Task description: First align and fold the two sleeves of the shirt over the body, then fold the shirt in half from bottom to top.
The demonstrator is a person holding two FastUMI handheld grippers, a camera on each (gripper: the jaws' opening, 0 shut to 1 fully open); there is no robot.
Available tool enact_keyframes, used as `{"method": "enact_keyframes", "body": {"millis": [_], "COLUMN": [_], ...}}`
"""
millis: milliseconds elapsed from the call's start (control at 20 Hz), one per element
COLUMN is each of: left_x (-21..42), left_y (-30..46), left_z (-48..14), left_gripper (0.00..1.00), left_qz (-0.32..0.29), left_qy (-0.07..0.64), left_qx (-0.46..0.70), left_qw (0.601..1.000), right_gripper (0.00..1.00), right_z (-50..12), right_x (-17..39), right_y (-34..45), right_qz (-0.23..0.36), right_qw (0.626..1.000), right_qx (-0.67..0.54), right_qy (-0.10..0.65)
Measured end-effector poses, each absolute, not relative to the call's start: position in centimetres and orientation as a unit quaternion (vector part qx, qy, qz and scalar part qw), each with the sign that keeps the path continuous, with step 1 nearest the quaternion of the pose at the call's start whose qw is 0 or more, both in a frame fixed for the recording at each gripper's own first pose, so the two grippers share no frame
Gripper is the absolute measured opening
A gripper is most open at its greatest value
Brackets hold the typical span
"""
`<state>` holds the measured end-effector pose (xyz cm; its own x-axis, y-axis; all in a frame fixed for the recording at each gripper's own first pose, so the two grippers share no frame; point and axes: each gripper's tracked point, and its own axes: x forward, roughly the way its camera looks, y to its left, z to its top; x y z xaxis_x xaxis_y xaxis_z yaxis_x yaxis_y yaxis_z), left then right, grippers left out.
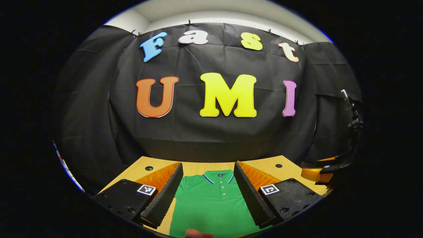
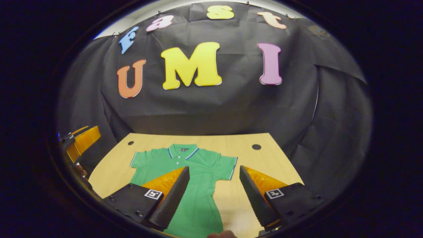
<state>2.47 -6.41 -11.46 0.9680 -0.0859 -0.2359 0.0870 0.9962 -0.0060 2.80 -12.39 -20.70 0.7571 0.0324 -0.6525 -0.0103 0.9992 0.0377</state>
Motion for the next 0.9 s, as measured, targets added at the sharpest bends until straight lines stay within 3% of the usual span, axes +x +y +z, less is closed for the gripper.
{"method": "enact_keyframes", "body": {"millis": [400,450,500,900], "left_x": [3.7,3.7,3.8,4.1], "left_y": [-4.2,-3.8,-3.4,-0.8], "left_z": [-12.2,-12.3,-12.6,-14.8], "left_gripper": [0.99,0.99,0.99,0.99], "left_qz": [-0.011,-0.006,-0.001,0.029], "left_qy": [0.132,0.134,0.136,0.167], "left_qx": [0.012,0.012,0.012,0.022], "left_qw": [0.991,0.991,0.991,0.985], "right_gripper": [0.96,1.00,0.96,0.95], "right_z": [-28.0,-29.2,-30.8,-41.7], "right_x": [9.8,10.5,11.3,13.9], "right_y": [-15.2,-15.6,-16.0,-17.4], "right_qz": [-0.011,-0.019,-0.026,-0.066], "right_qw": [0.856,0.844,0.834,0.751], "right_qx": [0.095,0.104,0.112,0.150], "right_qy": [0.508,0.526,0.540,0.640]}}
